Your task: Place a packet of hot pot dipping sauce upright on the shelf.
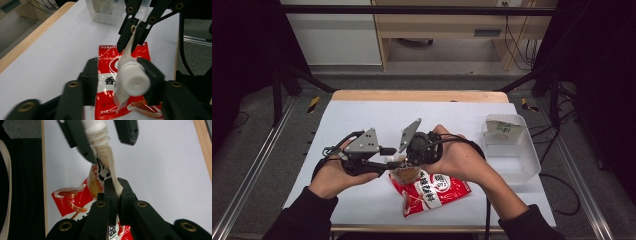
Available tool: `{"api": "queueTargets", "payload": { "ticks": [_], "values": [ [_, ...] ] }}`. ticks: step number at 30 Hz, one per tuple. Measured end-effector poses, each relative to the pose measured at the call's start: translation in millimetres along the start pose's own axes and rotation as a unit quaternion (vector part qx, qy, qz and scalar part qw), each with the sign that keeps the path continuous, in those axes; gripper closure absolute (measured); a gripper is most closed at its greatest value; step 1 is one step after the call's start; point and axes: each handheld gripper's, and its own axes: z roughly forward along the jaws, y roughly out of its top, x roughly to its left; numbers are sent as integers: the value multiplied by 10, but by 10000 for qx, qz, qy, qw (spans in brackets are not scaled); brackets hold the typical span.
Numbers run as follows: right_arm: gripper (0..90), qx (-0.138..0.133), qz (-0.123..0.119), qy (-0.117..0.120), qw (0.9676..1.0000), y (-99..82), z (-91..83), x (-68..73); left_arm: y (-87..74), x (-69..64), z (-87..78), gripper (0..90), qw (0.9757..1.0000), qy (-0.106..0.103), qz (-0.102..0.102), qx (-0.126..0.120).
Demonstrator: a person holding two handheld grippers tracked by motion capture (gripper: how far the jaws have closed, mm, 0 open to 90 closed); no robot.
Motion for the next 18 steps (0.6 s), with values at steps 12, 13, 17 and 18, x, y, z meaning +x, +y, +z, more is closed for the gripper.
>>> {"api": "queueTargets", "payload": {
  "ticks": [12,13,17,18],
  "values": [
    [878,-36,64,-229,9997,-82,-134,-98,-65,-20,-52,84,9986,486,-67,-170],
    [878,-65,71,-256,9996,-94,-154,-110,-76,-23,-62,67,9985,523,-82,-133],
    [878,-140,161,-364,9991,-158,-230,-151,-133,-21,-90,52,9977,634,-164,-160],
    [878,-166,148,-388,9990,-177,-248,-167,-191,-20,-106,51,9970,701,-243,-231]
  ]
}}
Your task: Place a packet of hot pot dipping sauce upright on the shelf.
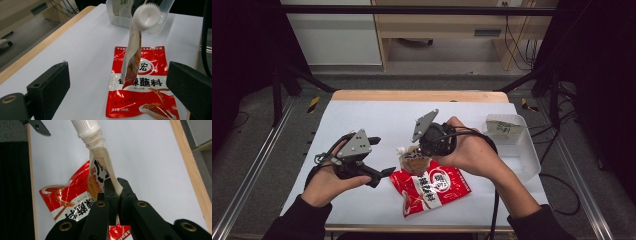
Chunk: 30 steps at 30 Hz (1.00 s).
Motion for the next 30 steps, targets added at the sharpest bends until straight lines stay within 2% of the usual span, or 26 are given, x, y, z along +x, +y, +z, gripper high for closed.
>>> {"api": "queueTargets", "payload": {
  "ticks": [3,4,5,6,7,10,11,12,13,15,16,18,22,25,30],
  "values": [
    [878,-23,-2,-61,10000,-50,-60,-40,-77,3,-10,47,9999,64,-73,-58],
    [878,-30,-20,-108,9999,-67,-81,-49,-174,9,-5,47,9998,146,-123,-44],
    [878,-30,-20,-108,9999,-67,-81,-49,-174,9,-5,48,9998,146,-123,-44],
    [878,-43,-24,-162,9999,-102,-121,-67,-286,22,6,49,9995,142,-268,-56],
    [878,-28,-16,-184,9998,-119,-143,-73,-345,31,10,50,9994,167,-303,-41],
    [878,-18,-27,-253,9997,-168,-208,-98,-536,79,12,51,9982,417,-419,61],
    [878,-18,-27,-253,9997,-168,-208,-98,-536,79,12,50,9982,417,-419,61],
    [877,-30,-10,-316,9995,-200,-249,-112,-664,123,4,50,9972,483,-570,64],
    [878,-45,-8,-346,9994,-215,-271,-119,-724,145,-5,50,9966,503,-646,60],
    [878,-25,3,-422,9991,-243,-317,-128,-782,166,-12,52,9959,546,-717,53],
    [878,-24,-22,-452,9990,-255,-338,-133,-893,199,-26,53,9947,577,-852,67],
    [877,6,-52,-518,9986,-274,-386,-135,-991,214,-38,55,9937,601,-938,81],
    [877,-22,-37,-607,9981,-308,-483,-140,-1115,230,-57,54,9924,697,-1003,168],
    [877,-45,-41,-633,9980,-325,-535,-147,-1158,238,-73,52,9917,706,-1066,135],
    [877,-85,-39,-756,9971,-411,-659,-156,-1321,250,-53,52,9890,821,-1212,229]
  ]
}}
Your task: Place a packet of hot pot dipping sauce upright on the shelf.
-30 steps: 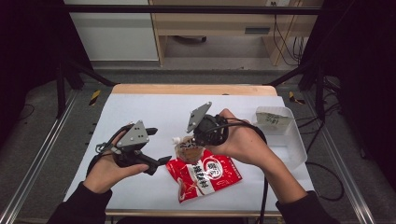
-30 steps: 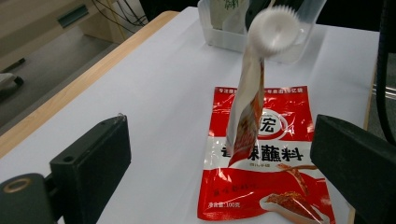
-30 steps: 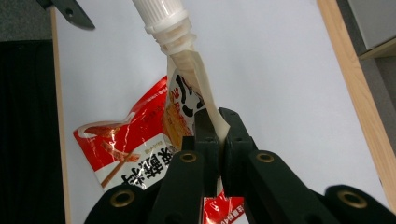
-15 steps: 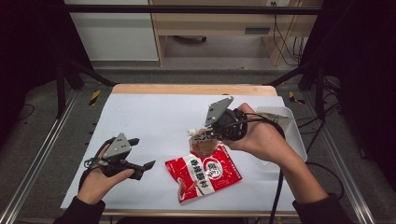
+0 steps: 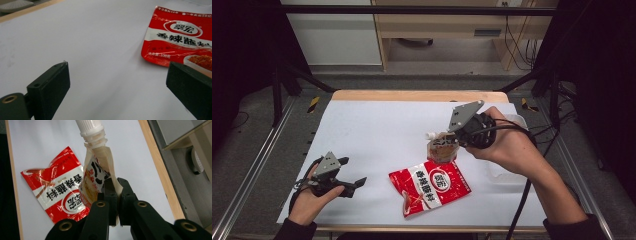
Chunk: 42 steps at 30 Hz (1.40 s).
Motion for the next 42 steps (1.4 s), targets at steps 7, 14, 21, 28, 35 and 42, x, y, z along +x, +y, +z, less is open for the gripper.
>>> {"api": "queueTargets", "payload": {
  "ticks": [7,14,21,28,35,42],
  "values": [
    [876,-1,75,-120,9999,-145,-82,-50,-94,8,12,50,9999,86,-53,23],
    [876,-38,211,-349,9992,-337,-231,-119,-166,4,23,50,9997,216,-100,42],
    [876,-45,292,-539,9981,-493,-381,-147,-182,-33,28,49,9997,245,-8,72],
    [876,-66,353,-642,9973,-630,-494,-165,-191,-31,12,49,9996,294,-9,56],
    [876,-20,416,-758,9962,-766,-572,-182,-200,-14,3,49,9995,313,-43,51],
    [876,-27,508,-836,9952,-873,-612,-211,-204,-12,8,49,9995,316,-40,69]
  ]
}}
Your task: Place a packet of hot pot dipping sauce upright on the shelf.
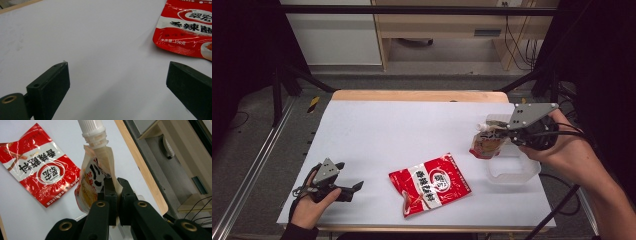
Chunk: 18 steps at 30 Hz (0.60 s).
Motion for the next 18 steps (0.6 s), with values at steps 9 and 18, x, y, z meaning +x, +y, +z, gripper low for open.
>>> {"api": "queueTargets", "payload": {
  "ticks": [9,18],
  "values": [
    [876,51,26,-44,10000,-77,-13,-54,-5,6,-1,49,10000,10,-12,5],
    [876,160,83,-102,9998,-180,32,-146,-7,2,6,49,10000,-17,1,28]
  ]
}}
